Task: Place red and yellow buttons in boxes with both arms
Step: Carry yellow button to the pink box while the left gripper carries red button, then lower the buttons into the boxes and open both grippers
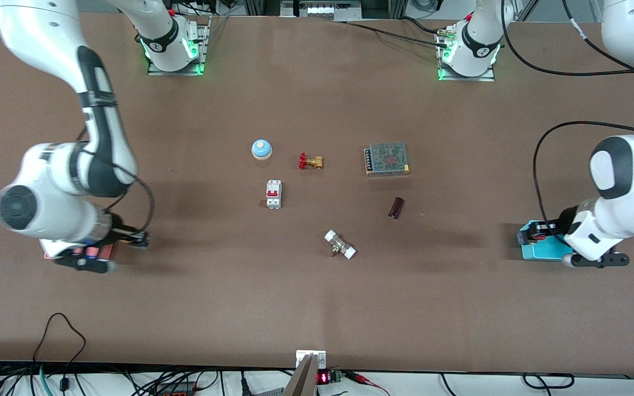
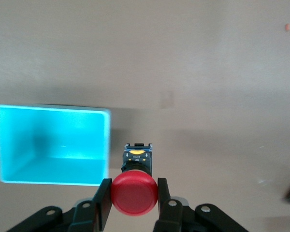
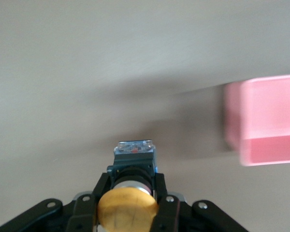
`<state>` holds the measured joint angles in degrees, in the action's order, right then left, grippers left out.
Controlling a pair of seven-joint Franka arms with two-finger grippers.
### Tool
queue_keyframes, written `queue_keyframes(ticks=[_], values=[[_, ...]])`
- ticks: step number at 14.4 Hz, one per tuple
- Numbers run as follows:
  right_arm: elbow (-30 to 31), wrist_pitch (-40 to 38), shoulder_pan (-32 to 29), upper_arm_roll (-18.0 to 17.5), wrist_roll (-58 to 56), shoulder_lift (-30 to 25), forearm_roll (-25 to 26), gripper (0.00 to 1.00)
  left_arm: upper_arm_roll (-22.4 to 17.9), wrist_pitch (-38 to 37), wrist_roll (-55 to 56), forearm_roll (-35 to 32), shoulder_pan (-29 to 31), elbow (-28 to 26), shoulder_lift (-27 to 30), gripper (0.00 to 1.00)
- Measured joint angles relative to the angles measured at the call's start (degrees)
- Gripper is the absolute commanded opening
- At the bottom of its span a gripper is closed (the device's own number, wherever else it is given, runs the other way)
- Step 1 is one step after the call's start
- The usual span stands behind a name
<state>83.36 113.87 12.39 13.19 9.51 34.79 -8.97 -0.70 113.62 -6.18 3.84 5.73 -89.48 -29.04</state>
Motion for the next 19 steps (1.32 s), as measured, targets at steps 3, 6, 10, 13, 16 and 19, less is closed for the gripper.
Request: queue_keyframes(ticks=[3, 6, 10, 13, 16, 19], values=[[-0.26, -0.05, -5.84, 0.09, -7.53, 0.24, 0.10, 0.28, -0.02, 0.01, -5.30, -1.25, 3.06, 0.01, -0.09, 0.26], [-0.26, -0.15, -8.63, 0.08, -10.55, 0.43, 1.98, 0.28, -0.04, 1.81, -9.11, -1.55, 5.15, -0.02, -1.04, 0.25], [-0.25, -0.17, -9.97, 0.07, -10.61, 2.21, 3.41, 0.28, -0.04, 5.92, -11.96, -1.57, 7.47, -0.08, -3.98, 0.25], [-0.27, 0.12, -11.82, 0.08, -11.14, 4.36, 3.44, 0.29, -0.04, 8.09, -12.29, -2.35, 7.92, -0.10, -6.28, 0.25], [-0.29, 1.32, -12.33, 0.06, -11.42, 5.48, 5.19, 0.29, -0.01, 9.44, -12.28, -2.74, 7.89, -0.10, -8.23, 0.26], [-0.29, 2.28, -12.37, 0.00, -11.42, 6.66, 5.81, 0.29, 0.04, 10.26, -12.26, -2.74, 7.70, -0.11, -9.63, 0.33]])
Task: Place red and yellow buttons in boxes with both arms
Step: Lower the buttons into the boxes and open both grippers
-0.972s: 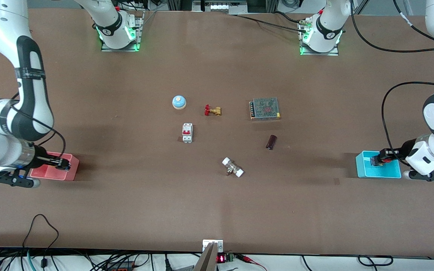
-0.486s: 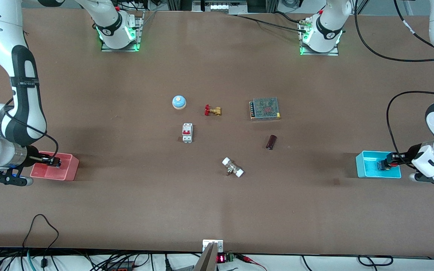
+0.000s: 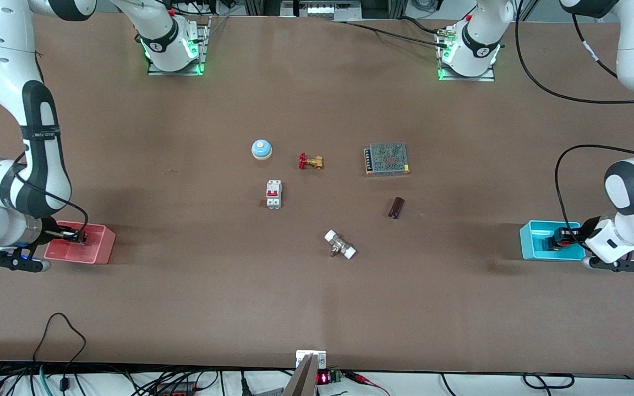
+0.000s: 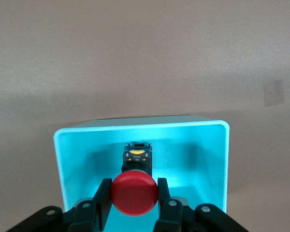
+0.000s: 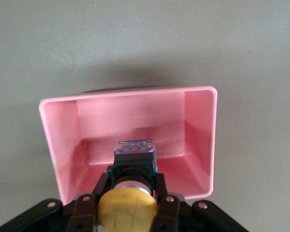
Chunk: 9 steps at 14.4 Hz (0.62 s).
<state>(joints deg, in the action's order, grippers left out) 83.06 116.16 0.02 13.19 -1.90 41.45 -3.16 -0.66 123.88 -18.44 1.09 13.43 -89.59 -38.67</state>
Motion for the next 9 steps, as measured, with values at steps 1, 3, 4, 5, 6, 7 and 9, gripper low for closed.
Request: queue_keyframes(ticks=[1, 3, 4, 5, 6, 7, 9], values=[[0.00, 0.42, -0.11, 0.00, 0.00, 0.48, 0.02, 0.29, 0.02, 0.10, 0.01, 0.00, -0.07, 0.00, -0.23, 0.38], [-0.01, 1.91, -0.46, 0.00, -0.02, 1.36, 0.02, 0.29, 0.04, 0.20, 0.01, 0.00, -0.15, 0.02, -0.29, 0.49], [-0.01, 2.20, -0.63, 0.01, -0.02, 1.67, 0.02, 0.29, 0.04, 0.39, 0.01, 0.00, -0.17, 0.02, -0.29, 0.56], [-0.01, 2.30, -0.74, 0.01, -0.02, 1.90, 0.02, 0.29, 0.05, 0.54, 0.01, -0.01, -0.18, 0.02, -0.29, 0.63], [-0.01, 2.43, -0.77, 0.00, -0.02, 2.15, 0.02, 0.29, 0.05, 0.65, 0.01, -0.01, -0.19, 0.03, -0.29, 0.69], [-0.01, 2.73, -0.76, -0.01, -0.02, 2.41, 0.02, 0.29, 0.05, 0.72, 0.01, -0.02, -0.20, 0.03, -0.29, 0.74], [-0.01, 3.21, -0.76, -0.03, -0.02, 2.73, 0.02, 0.29, 0.07, 0.84, 0.01, -0.02, -0.21, 0.16, -0.29, 0.81]])
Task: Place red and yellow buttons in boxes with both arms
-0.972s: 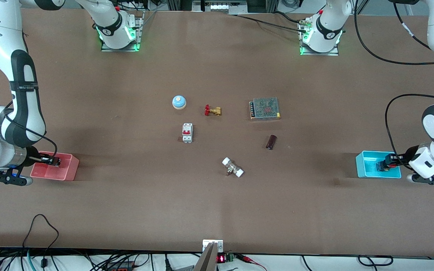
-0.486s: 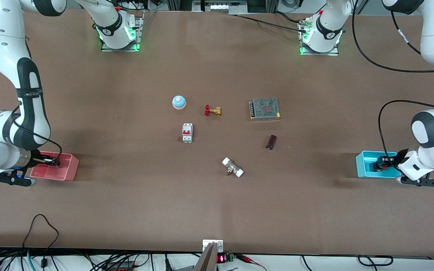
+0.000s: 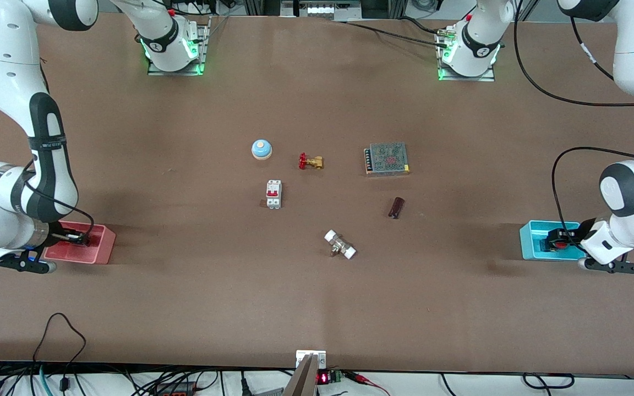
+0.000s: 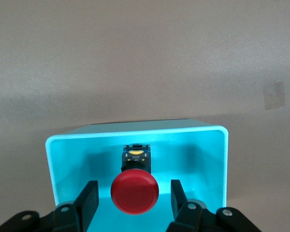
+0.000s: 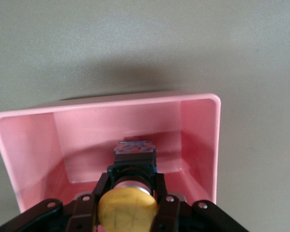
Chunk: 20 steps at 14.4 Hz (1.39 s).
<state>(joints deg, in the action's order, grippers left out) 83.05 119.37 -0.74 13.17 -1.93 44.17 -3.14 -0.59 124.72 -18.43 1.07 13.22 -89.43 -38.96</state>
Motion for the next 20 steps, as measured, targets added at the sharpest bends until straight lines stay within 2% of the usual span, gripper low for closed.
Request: queue_keyframes(ticks=[4, 5, 6, 9, 11, 17, 20], values=[[0.00, 1.18, 0.00, -0.04, 0.00, 0.42, -0.01, 0.34, 0.26, 0.25, 0.08, 0.00, -0.81, 0.87, 0.28, 1.00], [0.00, 1.47, 0.00, -0.06, 0.00, 0.52, -0.03, 0.37, 0.33, 0.29, 0.38, 0.00, -1.41, 1.22, 0.55, 1.00], [0.00, 1.84, 0.00, -0.08, 0.00, 0.63, -0.11, 0.49, 0.39, 0.29, 1.16, 0.00, -2.16, 1.58, 1.17, 1.00], [0.00, 2.95, -0.01, -0.14, 0.00, 0.91, -0.43, 0.75, 0.56, -0.96, 4.77, -0.01, -4.77, 1.83, 4.59, 1.00], [0.00, 3.20, -0.01, -0.17, 0.00, 1.09, -1.11, 1.00, 0.64, -3.63, 7.31, -0.01, -6.75, 1.82, 6.79, 1.00], [-1.39, 2.53, 0.03, -0.32, 0.00, 0.41, -1.21, 1.00, 0.85, -13.68, 15.21, -3.06, -11.81, 1.76, 14.93, 1.00], [-2.28, -2.09, 0.11, -0.44, 0.00, -2.77, -1.23, 1.00, 1.41, -17.81, 15.67, -3.17, -12.57, 1.02, 20.77, 1.00]])
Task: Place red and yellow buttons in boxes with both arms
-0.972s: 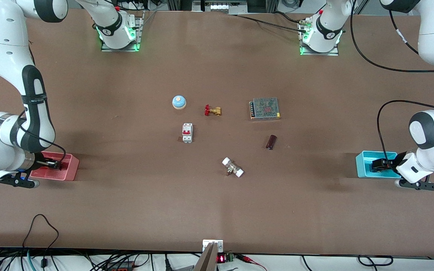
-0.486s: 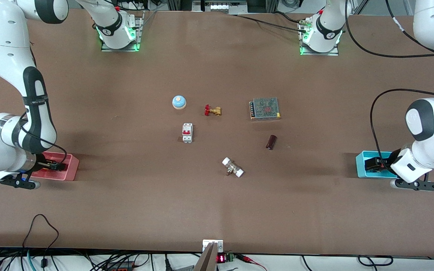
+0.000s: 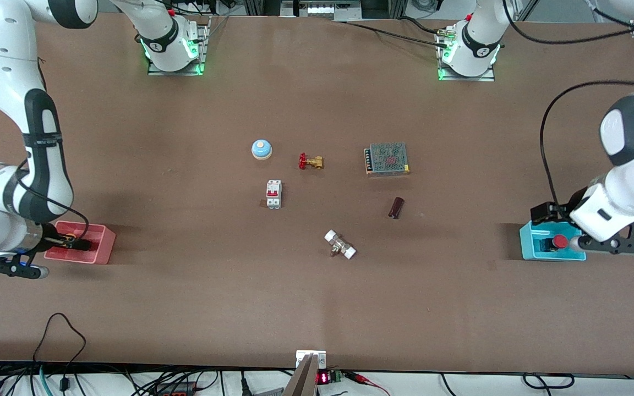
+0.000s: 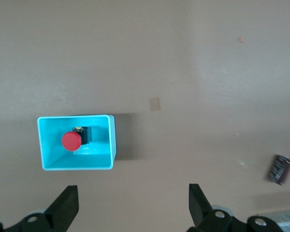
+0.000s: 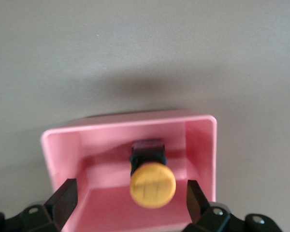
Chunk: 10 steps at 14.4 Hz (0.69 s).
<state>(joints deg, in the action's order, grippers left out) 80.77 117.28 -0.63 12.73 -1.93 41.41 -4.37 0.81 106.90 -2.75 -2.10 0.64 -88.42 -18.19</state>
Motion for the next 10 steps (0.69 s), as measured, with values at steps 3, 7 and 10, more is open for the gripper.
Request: queue_keyframes(ticks=[3, 7, 10], values=[[-0.73, -5.99, 0.14, -0.46, 0.00, -5.61, -0.02, 1.00, 1.31, -3.74, 0.25, -0.01, -0.05, -1.53, 6.10, 1.00], [-0.92, -14.77, 3.24, -1.32, 0.00, -14.42, -0.10, 1.00, 2.98, -8.27, 2.93, -0.01, -0.08, -2.65, 12.39, 1.00], [-0.86, -19.35, 5.89, -1.41, 0.01, -19.09, -0.10, 1.00, 3.18, -11.50, 3.62, 0.03, 0.09, -2.63, 16.06, 1.00]])
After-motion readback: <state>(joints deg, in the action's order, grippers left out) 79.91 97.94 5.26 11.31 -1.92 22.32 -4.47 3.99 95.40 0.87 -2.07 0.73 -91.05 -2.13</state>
